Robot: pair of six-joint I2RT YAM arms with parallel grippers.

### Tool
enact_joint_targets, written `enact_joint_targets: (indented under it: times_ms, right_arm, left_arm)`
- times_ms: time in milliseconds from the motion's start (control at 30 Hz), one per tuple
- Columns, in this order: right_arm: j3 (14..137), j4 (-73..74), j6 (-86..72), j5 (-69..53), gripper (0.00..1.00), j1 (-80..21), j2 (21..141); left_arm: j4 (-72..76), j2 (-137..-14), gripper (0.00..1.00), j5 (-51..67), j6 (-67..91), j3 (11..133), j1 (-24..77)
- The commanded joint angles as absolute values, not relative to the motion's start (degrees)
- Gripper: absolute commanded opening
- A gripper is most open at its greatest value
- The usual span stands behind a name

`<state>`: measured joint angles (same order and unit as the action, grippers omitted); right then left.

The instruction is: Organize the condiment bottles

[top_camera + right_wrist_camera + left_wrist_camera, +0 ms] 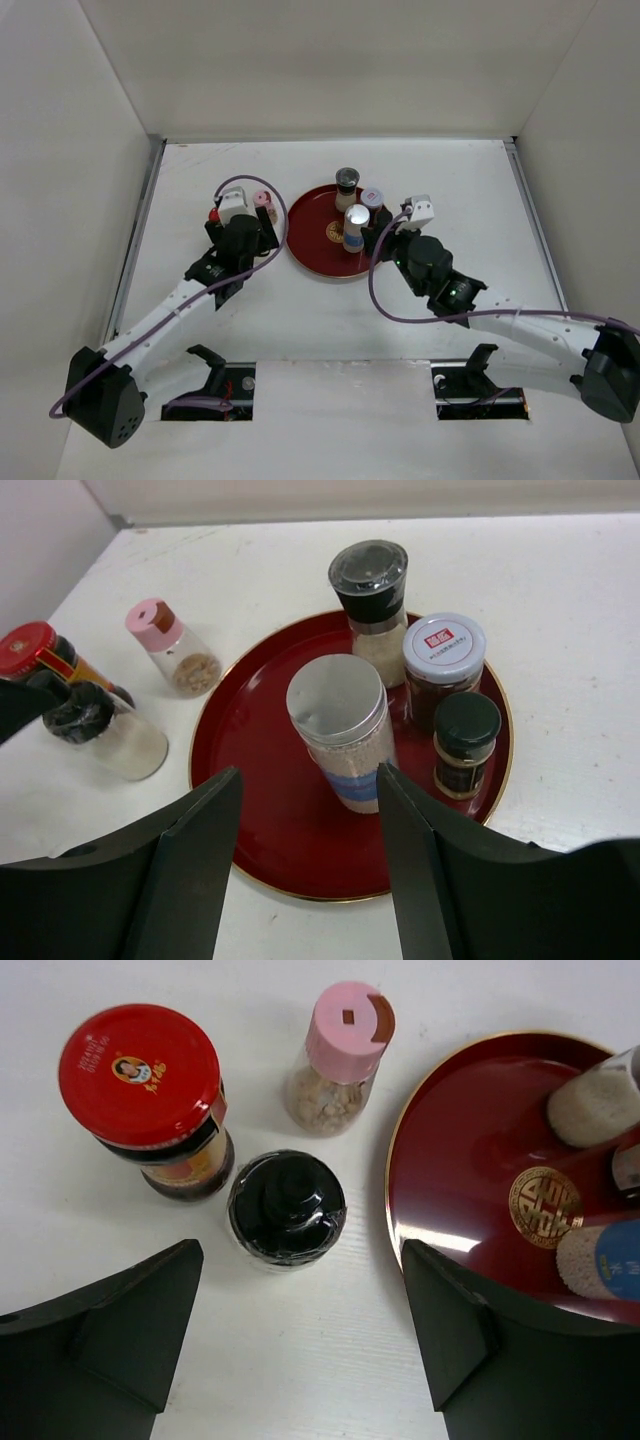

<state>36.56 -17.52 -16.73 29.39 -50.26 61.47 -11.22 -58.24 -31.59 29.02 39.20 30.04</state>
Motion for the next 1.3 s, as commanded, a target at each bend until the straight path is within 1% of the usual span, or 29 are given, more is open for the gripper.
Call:
enact_joint_targets:
  times_ms: [0, 333, 433, 533, 767, 833, 933, 967, 1000, 1100, 1267]
  right_arm:
    - [35.86, -23.91, -17.58, 30.76, 0.63, -49.79, 59.68]
    - [37.26, -24.17, -17.14, 30.32, 0.64, -50.14, 63.45]
    - [37.53, -24.17, -17.14, 30.32, 0.64, -50.14, 64.51]
    - [37.88, -24.17, -17.14, 30.23, 0.64, -50.14, 65.39]
    - [38.32, -24.17, -17.14, 29.44, 0.63, -50.40, 66.45]
    - [38.15, -24.26, -17.14, 29.44, 0.63, -50.40, 66.18]
    - [37.62, -24.34, -17.14, 29.53, 0.63, -50.40, 65.13]
    - [37.36, -24.61, -17.14, 29.44, 0.63, -50.40, 64.78]
    - [37.01, -25.04, -17.14, 29.44, 0.63, -50.40, 64.43]
    - [36.48, -25.31, -17.40, 29.44, 0.63, -50.23, 63.46]
    - [35.95, -25.66, -17.58, 29.62, 0.63, -49.79, 62.76]
  left_arm:
    - [-10.73, -60.98, 0.79, -30.32, 28.74, 42.01, 29.75]
    - [-6.77, -67.41, 0.73, -29.45, 27.69, 42.36, 25.97]
    - [-6.07, -68.29, 0.71, -29.18, 27.33, 42.80, 25.18]
    - [-4.75, -69.08, 0.67, -28.74, 27.33, 42.72, 25.09]
    - [-3.34, -70.66, 0.64, -28.04, 27.33, 42.80, 24.57]
    - [-2.82, -70.66, 0.60, -28.04, 27.42, 42.63, 24.56]
    - [-2.29, -70.49, 0.43, -27.95, 27.51, 42.63, 24.65]
    - [-2.81, -69.97, 0.38, -28.04, 27.60, 43.06, 25.09]
    - [-3.16, -69.18, 0.35, -28.30, 27.51, 43.41, 25.61]
    - [-5.00, -65.23, 0.32, -29.61, 27.33, 44.91, 27.55]
    - [-8.00, -59.33, 0.31, -32.43, 27.25, 47.98, 30.88]
